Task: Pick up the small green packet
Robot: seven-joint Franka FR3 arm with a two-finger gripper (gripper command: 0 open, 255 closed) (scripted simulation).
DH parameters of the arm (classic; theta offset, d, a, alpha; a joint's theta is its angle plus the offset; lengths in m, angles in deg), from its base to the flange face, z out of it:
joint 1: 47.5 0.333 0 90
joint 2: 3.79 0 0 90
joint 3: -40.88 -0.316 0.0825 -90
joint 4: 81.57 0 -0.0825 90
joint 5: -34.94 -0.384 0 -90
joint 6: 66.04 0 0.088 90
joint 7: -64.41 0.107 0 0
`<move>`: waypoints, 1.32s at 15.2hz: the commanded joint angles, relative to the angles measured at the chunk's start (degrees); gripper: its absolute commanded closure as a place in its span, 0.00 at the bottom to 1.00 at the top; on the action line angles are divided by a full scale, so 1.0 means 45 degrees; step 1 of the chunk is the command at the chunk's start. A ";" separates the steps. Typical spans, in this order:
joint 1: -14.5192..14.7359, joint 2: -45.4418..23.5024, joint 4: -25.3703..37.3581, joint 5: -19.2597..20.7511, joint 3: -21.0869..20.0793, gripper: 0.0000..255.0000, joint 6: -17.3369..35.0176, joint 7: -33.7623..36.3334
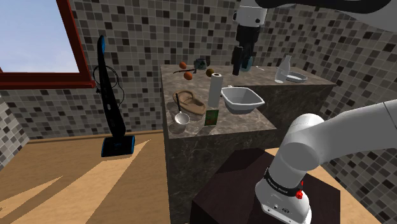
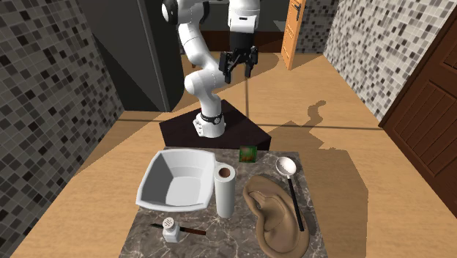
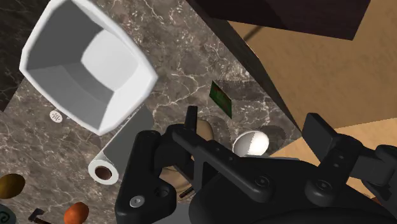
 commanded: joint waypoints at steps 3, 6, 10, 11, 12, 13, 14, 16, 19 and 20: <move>0.0359 -0.0100 -0.0674 0.0201 0.0618 0.00 0.0806 -0.1333; 0.0889 -0.0449 -0.1516 0.0479 0.1546 0.00 0.2019 -0.3329; 0.1626 -0.1277 -0.2338 0.0759 0.2782 0.00 0.3643 -0.5998; 0.1827 -0.1545 -0.2492 0.0806 0.3092 0.00 0.4048 -0.6667; 0.2029 -0.1838 -0.2627 0.0838 0.3396 0.00 0.4453 -0.7343; 0.2243 -0.2152 -0.2742 0.0857 0.3702 0.00 0.4855 -0.8021; 0.2459 -0.2489 -0.2839 0.0857 0.4000 0.00 0.5256 -0.8707; 0.2919 -0.3225 -0.2980 0.0798 0.4587 0.00 0.6048 -1.0098; 0.3326 -0.3965 -0.3170 0.0685 0.5098 0.00 0.6884 -1.1296; 0.3329 -0.4039 -0.3290 0.0689 0.5137 0.00 0.7076 -1.1313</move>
